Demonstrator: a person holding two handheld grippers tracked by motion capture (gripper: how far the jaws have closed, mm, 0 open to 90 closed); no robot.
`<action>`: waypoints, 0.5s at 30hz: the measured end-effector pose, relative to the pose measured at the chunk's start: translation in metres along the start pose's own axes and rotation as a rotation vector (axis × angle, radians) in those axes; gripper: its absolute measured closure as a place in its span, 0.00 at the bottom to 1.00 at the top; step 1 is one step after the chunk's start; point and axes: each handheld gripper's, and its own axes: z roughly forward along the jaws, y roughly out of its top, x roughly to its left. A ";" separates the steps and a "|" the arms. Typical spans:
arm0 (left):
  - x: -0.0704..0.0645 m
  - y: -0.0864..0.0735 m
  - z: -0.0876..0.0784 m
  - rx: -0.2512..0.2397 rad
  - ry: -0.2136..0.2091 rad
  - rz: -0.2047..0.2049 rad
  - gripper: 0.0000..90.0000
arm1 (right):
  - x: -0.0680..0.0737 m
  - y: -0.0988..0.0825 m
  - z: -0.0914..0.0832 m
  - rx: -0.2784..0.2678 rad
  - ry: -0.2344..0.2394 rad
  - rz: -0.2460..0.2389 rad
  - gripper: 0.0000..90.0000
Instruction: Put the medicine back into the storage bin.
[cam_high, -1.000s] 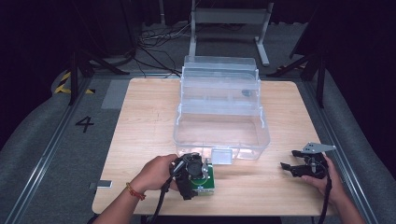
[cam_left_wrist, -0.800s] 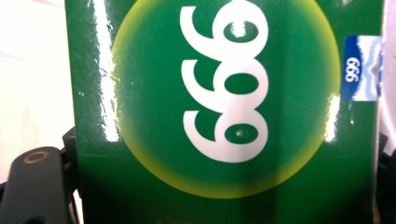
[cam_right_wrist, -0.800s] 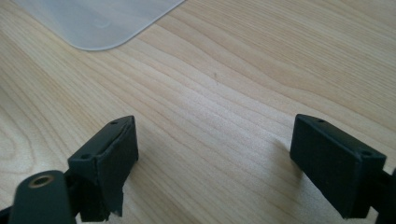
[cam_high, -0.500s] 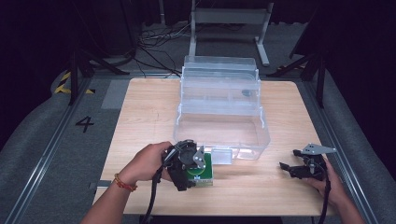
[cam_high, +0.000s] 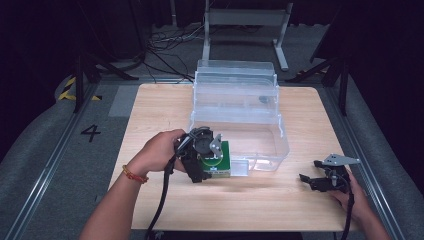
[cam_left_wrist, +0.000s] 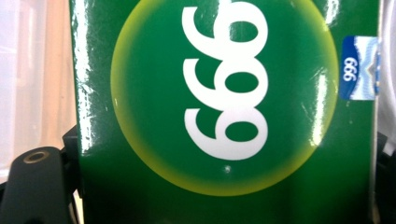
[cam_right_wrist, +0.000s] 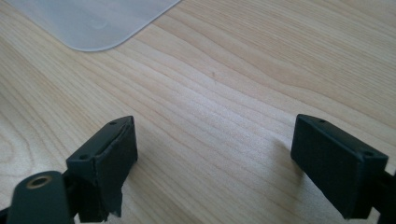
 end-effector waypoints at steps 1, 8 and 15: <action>0.004 0.002 -0.002 0.007 0.009 -0.001 0.17 | 0.000 0.000 0.000 0.000 0.001 0.000 0.17; 0.023 0.006 -0.009 0.015 0.025 -0.009 0.17 | 0.000 0.000 0.000 0.000 0.001 0.000 0.17; 0.042 0.007 -0.015 0.021 0.042 -0.026 0.17 | 0.000 0.000 0.000 -0.001 0.001 0.000 0.17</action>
